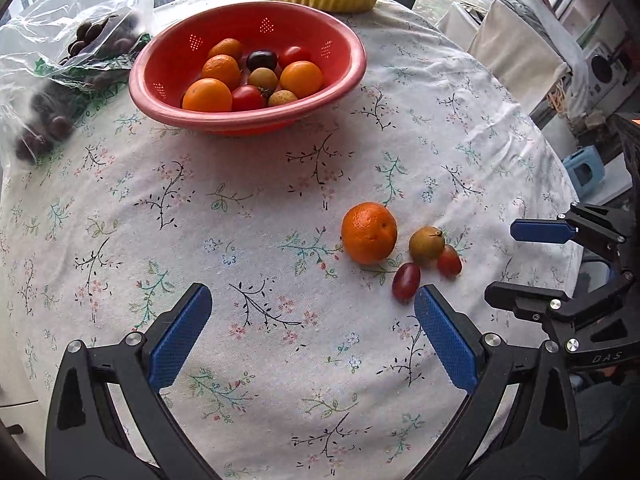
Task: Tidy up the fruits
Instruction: 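Move both open tools back to the remaining fruit on the cloth, then grasp the orange with the left tool while the right tool grasps the brown fruit, then carry orange and brown fruit into the red colander and open both tools, then move both open tools back to the two red cherry tomatoes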
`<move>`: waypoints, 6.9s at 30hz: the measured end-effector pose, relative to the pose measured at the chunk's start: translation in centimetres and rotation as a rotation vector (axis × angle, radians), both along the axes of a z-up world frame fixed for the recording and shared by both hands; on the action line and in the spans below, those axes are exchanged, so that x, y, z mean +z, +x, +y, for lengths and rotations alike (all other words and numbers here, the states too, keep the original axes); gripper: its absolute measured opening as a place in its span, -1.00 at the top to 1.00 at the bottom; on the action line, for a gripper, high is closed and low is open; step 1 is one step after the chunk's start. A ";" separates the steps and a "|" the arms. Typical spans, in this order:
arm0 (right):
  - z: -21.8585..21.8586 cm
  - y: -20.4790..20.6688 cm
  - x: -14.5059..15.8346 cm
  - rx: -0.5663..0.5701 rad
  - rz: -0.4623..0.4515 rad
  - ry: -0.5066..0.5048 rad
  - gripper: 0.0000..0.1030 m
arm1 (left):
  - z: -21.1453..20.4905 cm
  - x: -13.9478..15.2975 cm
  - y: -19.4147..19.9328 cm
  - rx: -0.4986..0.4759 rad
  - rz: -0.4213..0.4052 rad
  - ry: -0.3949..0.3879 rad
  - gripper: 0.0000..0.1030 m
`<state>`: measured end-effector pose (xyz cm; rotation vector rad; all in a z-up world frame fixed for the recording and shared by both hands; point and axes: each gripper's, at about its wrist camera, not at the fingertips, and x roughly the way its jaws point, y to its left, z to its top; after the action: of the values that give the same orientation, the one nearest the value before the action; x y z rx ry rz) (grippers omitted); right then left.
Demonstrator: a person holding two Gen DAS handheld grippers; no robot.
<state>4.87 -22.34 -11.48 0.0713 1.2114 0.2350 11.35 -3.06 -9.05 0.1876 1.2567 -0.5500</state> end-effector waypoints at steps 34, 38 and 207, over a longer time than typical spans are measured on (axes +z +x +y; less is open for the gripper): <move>-2.1 1.2 -1.0 0.001 0.033 0.008 -0.33 | -5.5 -3.3 3.5 -0.105 0.122 -0.061 -0.04; -2.1 1.6 -1.1 0.006 0.035 0.009 -0.29 | -5.4 -3.3 3.7 -0.097 0.122 -0.076 0.28; 2.5 2.3 -2.0 0.055 0.021 -0.061 -0.20 | 1.3 -0.6 -3.8 0.039 -0.018 0.032 -0.99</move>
<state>7.20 -19.89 -13.48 -0.0127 1.2420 0.2451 7.60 -1.76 -9.60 0.1942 1.2503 -0.4935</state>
